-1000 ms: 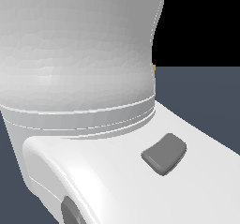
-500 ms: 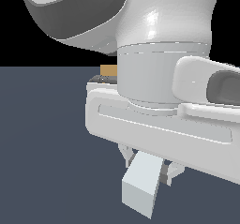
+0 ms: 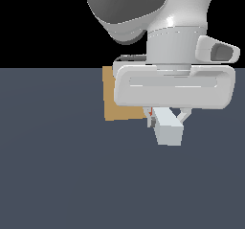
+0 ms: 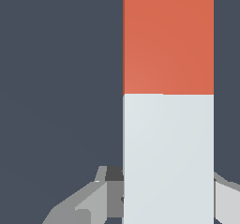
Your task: Insert the peg into the horizontal hole in a box.
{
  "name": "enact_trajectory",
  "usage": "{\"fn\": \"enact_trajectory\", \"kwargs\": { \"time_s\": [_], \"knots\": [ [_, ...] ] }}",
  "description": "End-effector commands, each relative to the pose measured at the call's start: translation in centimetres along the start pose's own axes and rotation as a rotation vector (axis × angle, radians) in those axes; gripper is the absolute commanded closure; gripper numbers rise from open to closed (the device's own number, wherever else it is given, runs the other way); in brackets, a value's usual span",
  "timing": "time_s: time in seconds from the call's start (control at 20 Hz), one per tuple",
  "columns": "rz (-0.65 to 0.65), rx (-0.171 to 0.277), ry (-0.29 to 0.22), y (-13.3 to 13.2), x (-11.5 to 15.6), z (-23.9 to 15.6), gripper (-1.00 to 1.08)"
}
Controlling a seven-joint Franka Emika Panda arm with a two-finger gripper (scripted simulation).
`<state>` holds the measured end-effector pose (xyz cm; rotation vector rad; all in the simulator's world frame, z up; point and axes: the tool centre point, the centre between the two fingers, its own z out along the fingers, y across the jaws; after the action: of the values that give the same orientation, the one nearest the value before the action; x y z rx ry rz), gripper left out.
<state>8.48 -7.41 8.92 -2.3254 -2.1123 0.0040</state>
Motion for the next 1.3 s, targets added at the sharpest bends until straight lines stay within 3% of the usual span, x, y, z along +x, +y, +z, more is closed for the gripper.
{"fn": "enact_trajectory", "kwargs": {
  "time_s": [0.0,0.45,1.25],
  "knots": [
    [-0.086,-0.003,0.0,0.4,2.1,-0.9,1.08],
    [-0.257,-0.002,0.001,0.1,6.5,-2.3,1.08],
    [-0.256,-0.005,0.001,0.2,6.4,-2.5,1.08]
  ]
}}
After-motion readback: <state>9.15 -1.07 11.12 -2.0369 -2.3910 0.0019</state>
